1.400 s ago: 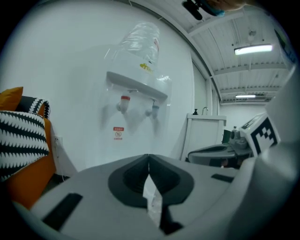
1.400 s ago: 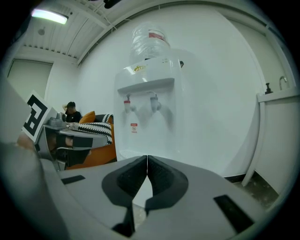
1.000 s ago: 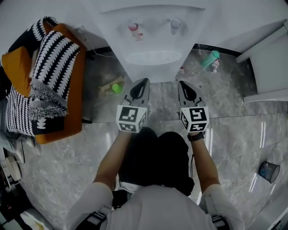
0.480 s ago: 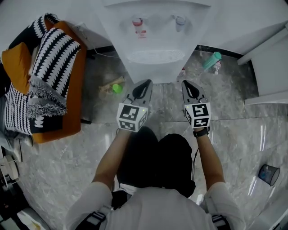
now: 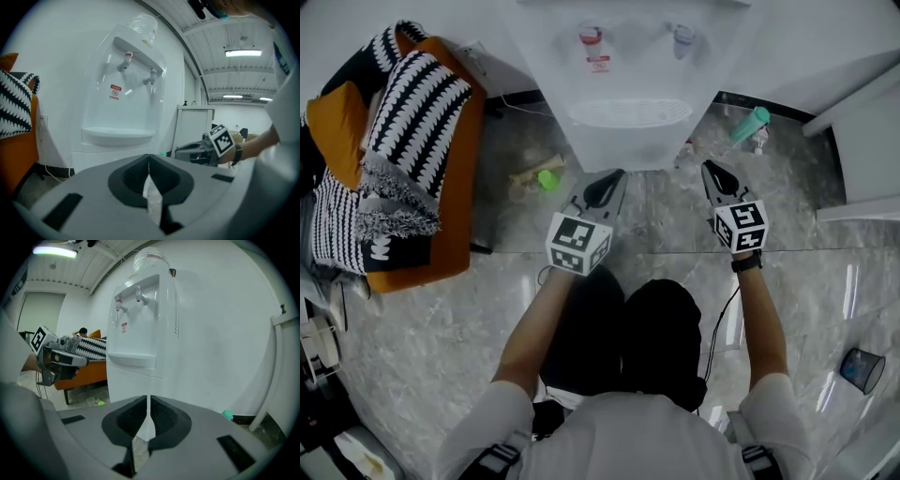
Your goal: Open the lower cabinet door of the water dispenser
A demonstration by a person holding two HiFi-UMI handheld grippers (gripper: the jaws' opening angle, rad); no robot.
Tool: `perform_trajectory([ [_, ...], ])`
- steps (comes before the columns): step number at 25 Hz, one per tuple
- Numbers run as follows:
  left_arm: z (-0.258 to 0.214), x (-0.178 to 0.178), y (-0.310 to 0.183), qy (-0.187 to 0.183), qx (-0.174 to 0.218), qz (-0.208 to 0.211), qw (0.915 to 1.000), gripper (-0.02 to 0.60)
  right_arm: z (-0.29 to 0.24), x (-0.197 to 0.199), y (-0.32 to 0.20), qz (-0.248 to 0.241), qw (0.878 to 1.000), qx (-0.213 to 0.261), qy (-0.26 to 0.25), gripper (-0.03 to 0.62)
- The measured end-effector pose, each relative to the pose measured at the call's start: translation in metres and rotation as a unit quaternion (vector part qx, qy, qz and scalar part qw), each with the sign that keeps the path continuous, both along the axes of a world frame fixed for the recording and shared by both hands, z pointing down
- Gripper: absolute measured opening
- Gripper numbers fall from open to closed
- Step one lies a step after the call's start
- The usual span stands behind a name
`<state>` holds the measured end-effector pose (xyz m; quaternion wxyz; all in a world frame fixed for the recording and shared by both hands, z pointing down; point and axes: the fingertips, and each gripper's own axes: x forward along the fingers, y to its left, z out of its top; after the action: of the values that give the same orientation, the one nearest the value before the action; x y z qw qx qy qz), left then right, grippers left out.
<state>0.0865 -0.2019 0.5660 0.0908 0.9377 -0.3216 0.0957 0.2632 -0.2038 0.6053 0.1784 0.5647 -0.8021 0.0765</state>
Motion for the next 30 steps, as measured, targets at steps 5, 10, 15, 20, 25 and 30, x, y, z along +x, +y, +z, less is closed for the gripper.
perform_trajectory([
  [5, 0.002, 0.009, 0.007, -0.002, 0.002, 0.02, 0.9998, 0.014, 0.001, 0.014, -0.012, -0.025, 1.0, 0.002, -0.003, 0.012],
  [10, 0.006, 0.02, 0.009, 0.005, 0.001, 0.042, 0.9991, 0.014, 0.004, 0.011, -0.025, -0.079, 0.997, 0.004, 0.006, 0.012],
  [15, 0.005, 0.04, 0.015, 0.021, 0.012, 0.091, 0.9956, 0.014, 0.017, 0.004, -0.037, -0.131, 0.991, -0.004, 0.018, 0.085],
  [20, 0.009, 0.058, 0.017, 0.021, 0.023, 0.127, 0.9914, 0.014, 0.031, -0.003, -0.049, -0.157, 0.987, -0.017, 0.014, 0.176],
  [25, 0.009, 0.068, 0.021, 0.03, 0.023, 0.143, 0.989, 0.014, 0.035, -0.003, -0.067, -0.169, 0.985, -0.028, 0.013, 0.259],
  [30, 0.004, 0.073, 0.028, 0.043, 0.021, 0.161, 0.9859, 0.014, 0.033, -0.003, -0.085, -0.171, 0.985, -0.025, 0.0, 0.311],
])
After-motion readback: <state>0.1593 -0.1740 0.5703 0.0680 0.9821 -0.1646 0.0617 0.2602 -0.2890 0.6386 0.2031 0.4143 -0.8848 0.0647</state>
